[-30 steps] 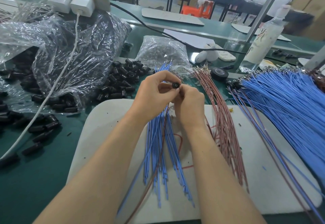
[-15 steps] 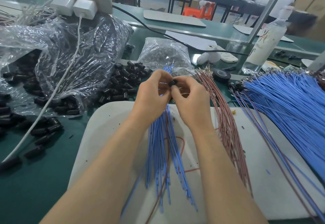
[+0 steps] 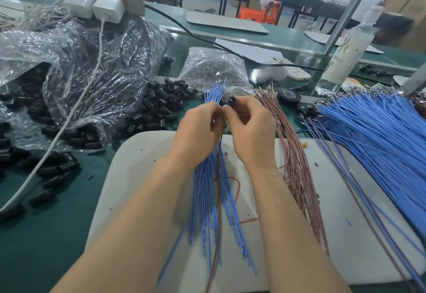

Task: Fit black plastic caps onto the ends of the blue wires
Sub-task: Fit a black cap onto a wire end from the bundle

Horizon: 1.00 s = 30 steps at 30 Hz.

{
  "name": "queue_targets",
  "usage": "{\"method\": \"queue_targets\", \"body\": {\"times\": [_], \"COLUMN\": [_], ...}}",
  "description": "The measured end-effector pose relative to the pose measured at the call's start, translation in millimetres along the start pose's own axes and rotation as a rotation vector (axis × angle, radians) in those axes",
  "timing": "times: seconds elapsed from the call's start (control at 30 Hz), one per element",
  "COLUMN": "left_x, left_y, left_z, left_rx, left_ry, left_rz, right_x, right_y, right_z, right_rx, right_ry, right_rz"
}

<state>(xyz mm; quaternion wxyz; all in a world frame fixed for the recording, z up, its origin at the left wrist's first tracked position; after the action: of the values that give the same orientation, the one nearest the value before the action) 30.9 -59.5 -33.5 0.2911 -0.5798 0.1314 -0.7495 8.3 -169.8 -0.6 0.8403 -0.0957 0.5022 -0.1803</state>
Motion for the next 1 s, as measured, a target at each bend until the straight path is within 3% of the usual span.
{"method": "queue_targets", "body": {"times": [0.27,0.47,0.67,1.0], "left_x": [0,-2,-2,-6], "left_y": [4,6,4,9], "left_z": [0,-2,-1,-1], "left_rx": [-0.038,-0.057,-0.026,-0.061], "left_ry": [-0.003,-0.050,-0.061,-0.117], "left_rz": [0.063,-0.020,-0.054,0.032], "right_x": [5,13,20,18], "right_y": [1,-3,1,2], "right_z": [0,4,4,2], "right_rx": [0.044,0.032,-0.053,0.052], "right_ry": [0.028,0.065,0.114,0.079], "right_rz": [0.021,0.016,-0.001,0.023]}}
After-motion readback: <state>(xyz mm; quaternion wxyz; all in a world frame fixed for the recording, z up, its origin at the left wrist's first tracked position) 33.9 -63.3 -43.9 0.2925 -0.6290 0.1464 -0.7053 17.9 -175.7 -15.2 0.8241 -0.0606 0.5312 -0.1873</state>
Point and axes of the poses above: each hand's wrist, its own z-axis towards the middle knuckle, its own y-axis out of the palm, x = y × z, the point moved 5 cm from there along z, towards the middle knuckle, and after that the axes turned 11 degrees about -y, right-handed, at the moved point
